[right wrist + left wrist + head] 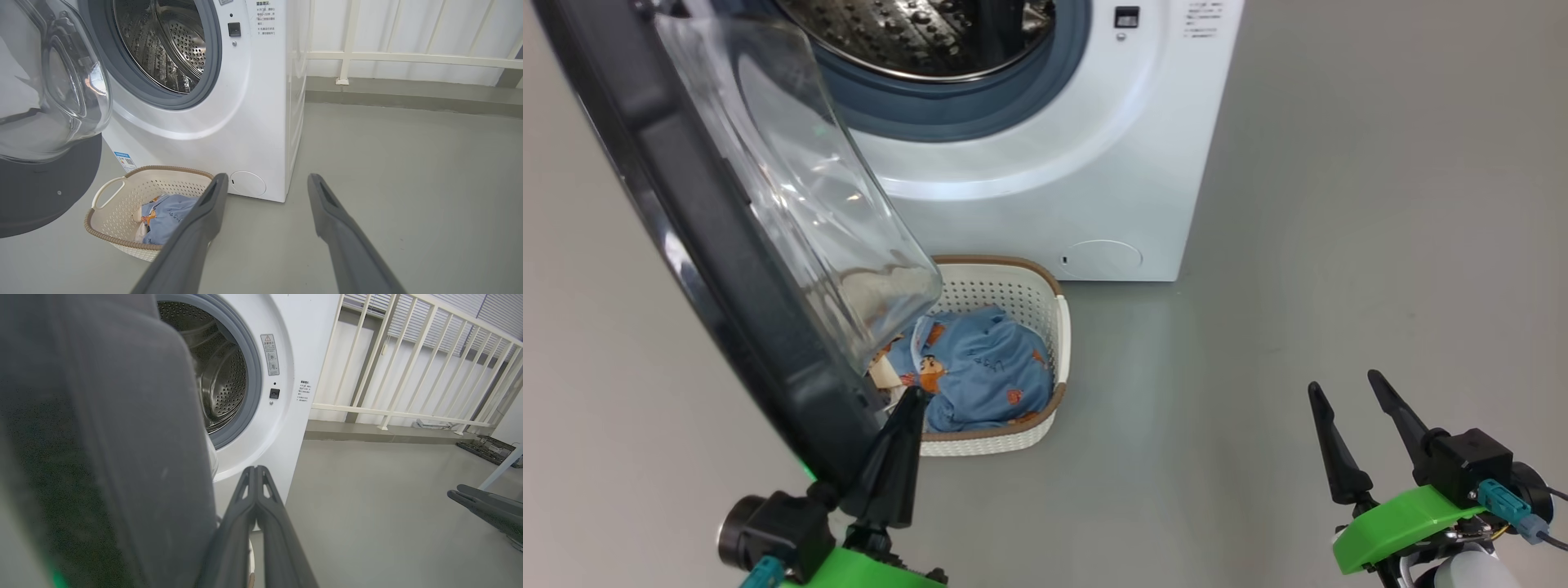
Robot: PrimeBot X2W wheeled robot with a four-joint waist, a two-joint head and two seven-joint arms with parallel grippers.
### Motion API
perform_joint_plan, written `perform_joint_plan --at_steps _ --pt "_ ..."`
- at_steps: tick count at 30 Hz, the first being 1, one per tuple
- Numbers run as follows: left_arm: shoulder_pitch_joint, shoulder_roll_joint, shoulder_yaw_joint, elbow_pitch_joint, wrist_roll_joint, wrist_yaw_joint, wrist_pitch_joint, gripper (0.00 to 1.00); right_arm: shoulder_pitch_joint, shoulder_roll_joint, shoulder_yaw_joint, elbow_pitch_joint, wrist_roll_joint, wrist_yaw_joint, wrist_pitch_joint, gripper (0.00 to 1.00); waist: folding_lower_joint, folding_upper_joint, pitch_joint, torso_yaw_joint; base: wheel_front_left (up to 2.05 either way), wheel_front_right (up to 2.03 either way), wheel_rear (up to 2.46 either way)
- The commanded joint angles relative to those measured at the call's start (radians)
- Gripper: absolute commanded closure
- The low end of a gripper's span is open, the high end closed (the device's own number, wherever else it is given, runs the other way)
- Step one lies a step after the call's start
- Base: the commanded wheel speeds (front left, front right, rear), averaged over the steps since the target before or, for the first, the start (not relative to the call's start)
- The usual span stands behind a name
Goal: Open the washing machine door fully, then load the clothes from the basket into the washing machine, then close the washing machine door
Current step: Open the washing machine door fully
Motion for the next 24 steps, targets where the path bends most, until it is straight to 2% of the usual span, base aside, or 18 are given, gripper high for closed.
perform_joint_plan --at_steps 1,9,17,24 --pt "-0.013 0.022 0.073 -0.02 0.004 0.031 -0.005 1.0 -0.014 -0.008 0.021 -0.019 0.008 0.006 -0.012 0.0 0.0 0.0 -0.003 0.011 0.0 0.0 0.0" --pt "0.027 0.022 0.128 -0.022 -0.006 0.07 -0.005 1.0 -0.006 -0.006 0.019 -0.014 0.009 0.006 -0.012 0.0 0.0 0.0 -0.013 0.053 0.0 0.0 0.0" --pt "0.06 0.022 0.205 -0.024 -0.02 0.135 -0.005 1.0 0.006 -0.006 0.019 -0.008 0.013 0.006 -0.012 0.0 0.0 0.0 -0.033 0.107 0.0 0.0 0.0" --pt "0.074 0.022 0.291 -0.002 -0.033 0.156 -0.005 1.0 0.007 0.002 0.03 -0.003 0.013 0.006 -0.012 0.0 0.0 0.0 -0.047 0.121 0.0 0.0 0.0"
